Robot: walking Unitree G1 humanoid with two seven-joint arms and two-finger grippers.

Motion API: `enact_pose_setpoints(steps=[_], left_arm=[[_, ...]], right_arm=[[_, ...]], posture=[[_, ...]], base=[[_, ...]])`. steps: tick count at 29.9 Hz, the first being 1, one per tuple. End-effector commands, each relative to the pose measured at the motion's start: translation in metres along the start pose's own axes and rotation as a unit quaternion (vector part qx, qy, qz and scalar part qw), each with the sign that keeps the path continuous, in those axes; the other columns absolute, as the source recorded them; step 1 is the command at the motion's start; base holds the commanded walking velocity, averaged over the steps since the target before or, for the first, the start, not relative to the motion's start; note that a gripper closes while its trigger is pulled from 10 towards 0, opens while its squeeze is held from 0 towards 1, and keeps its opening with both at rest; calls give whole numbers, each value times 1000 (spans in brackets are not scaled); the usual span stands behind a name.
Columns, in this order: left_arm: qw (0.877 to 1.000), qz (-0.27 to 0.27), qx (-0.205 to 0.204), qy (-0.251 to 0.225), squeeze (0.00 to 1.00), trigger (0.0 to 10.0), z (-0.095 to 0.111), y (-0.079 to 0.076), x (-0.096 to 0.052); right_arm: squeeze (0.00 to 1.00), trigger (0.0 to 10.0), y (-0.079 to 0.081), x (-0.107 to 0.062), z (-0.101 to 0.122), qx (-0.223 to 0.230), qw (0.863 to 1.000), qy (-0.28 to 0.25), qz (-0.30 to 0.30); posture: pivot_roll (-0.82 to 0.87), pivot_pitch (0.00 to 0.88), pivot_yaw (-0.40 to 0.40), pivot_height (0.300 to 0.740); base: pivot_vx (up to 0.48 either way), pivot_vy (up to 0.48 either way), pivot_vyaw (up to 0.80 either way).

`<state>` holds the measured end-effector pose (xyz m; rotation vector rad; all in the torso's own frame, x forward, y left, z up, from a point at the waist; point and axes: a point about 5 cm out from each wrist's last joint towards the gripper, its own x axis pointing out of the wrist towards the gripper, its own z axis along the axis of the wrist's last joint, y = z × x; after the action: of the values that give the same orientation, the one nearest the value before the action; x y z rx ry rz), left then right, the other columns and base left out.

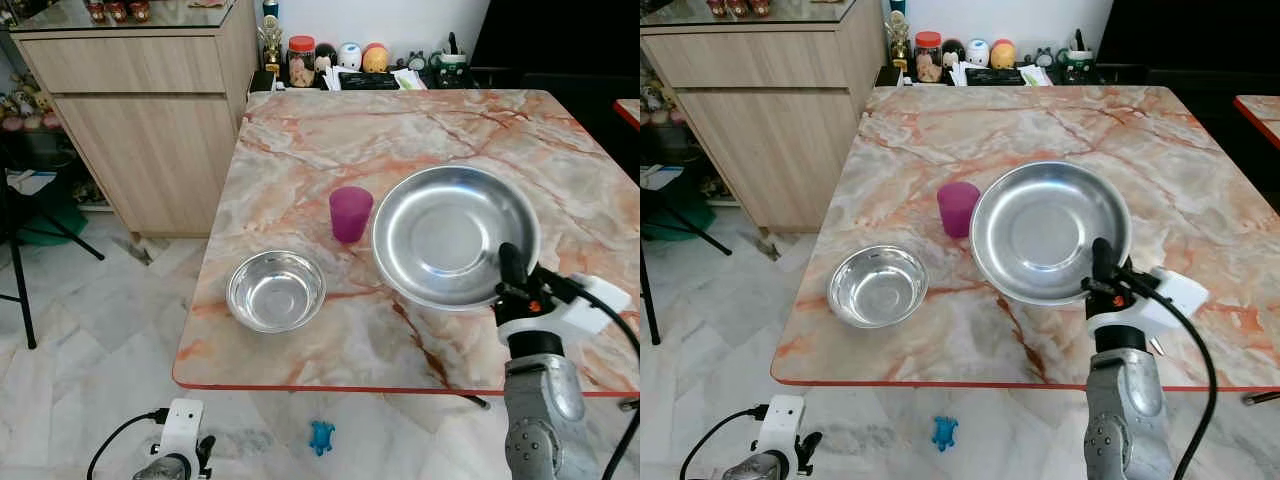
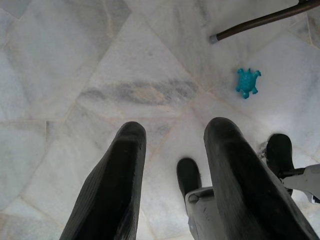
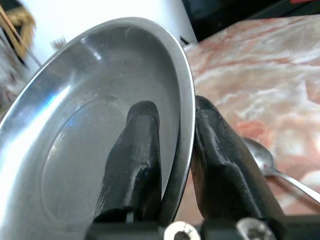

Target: Setting the table

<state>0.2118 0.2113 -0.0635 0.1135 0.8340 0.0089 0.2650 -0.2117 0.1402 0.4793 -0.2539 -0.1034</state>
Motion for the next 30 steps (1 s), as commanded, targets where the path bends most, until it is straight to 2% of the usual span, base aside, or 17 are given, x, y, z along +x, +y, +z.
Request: enact_pose_setpoints(steps=[1, 7, 9, 11, 12, 18, 22, 26, 27, 30], left_arm=[[1000, 3, 2, 2, 0, 10000, -2, 1, -1], [1000, 6, 3, -1, 0, 10000, -3, 3, -1], [1000, 13, -4, 0, 0, 10000, -5, 7, -2], [1000, 16, -7, 0, 0, 10000, -6, 9, -3], [1000, 23, -21, -1, 0, 10000, -8, 13, -4], [999, 27, -32, 2, 0, 10000, -11, 15, -5], [999, 28, -34, 3, 0, 10000, -14, 16, -6], [999, 30, -35, 4, 0, 10000, -16, 17, -7], [999, 31, -36, 5, 0, 10000, -17, 18, -7], [999, 31, -36, 5, 0, 10000, -17, 19, -7]], right_arm=[[0, 10000, 15, 5, 19, 54, 997, -48, 36], [0, 10000, 31, 6, 11, 55, 996, -39, 55], [0, 10000, 52, 3, -2, 41, 994, -11, 104], [0, 10000, 58, 2, -7, 37, 992, -1, 119], [0, 10000, 66, -1, -12, 37, 990, 10, 136], [0, 10000, 73, 0, -9, 38, 985, 16, 166], [0, 10000, 77, -4, -7, 4, 976, 39, 215], [0, 10000, 76, -5, -3, -6, 974, 38, 224], [0, 10000, 74, -5, 2, -23, 970, 38, 239], [0, 10000, 73, -4, 4, -35, 968, 37, 246]], posture=[[-22, 57, 5, 740], [-16, 52, 6, 740], [-14, 43, 6, 740], [-15, 42, 5, 740], [-17, 37, 0, 740], [-19, 27, -3, 740], [-14, 26, -12, 740], [-17, 23, -10, 740], [-18, 23, -8, 740], [-18, 25, -7, 740]], base=[[0, 0, 0], [0, 0, 0], [0, 0, 0], [0, 0, 0], [0, 0, 0], [0, 0, 0], [0, 0, 0], [0, 0, 0], [0, 0, 0], [0, 0, 0]])
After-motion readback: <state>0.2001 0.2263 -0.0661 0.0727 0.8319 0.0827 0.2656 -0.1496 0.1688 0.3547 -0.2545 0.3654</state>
